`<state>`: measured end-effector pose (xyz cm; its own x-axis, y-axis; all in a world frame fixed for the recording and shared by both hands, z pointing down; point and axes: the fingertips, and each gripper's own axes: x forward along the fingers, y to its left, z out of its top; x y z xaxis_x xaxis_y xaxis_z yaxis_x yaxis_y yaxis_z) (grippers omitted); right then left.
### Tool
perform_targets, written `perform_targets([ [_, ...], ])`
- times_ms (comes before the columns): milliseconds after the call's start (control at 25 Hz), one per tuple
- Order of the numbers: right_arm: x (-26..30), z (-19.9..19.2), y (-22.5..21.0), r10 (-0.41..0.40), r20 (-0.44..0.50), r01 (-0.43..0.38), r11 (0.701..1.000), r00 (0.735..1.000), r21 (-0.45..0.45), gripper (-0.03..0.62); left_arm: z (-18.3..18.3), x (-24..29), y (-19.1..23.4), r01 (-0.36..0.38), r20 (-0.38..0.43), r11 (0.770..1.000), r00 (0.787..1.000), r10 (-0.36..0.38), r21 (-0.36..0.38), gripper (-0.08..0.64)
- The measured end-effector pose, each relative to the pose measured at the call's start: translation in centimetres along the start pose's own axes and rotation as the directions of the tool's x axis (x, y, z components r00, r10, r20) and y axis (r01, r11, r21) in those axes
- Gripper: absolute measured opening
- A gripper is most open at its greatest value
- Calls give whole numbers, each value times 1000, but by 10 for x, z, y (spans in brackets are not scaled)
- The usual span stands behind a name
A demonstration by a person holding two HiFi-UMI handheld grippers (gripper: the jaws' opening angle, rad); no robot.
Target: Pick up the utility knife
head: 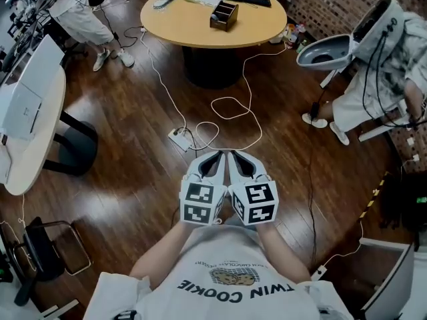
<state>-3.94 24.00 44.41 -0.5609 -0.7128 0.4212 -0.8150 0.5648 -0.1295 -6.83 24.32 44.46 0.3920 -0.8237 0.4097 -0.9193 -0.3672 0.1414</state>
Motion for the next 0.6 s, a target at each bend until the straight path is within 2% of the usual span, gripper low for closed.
perform_targets([
  [280,34,11,-18,22,8,-22,1000,1000,12,0,10,31,20,-19,-15,1000,1000,19,-1,6],
  [600,86,36,-83,71,0,-71,997,997,12,0,41,111,32,-61,-19,998,998,60,-4,6],
])
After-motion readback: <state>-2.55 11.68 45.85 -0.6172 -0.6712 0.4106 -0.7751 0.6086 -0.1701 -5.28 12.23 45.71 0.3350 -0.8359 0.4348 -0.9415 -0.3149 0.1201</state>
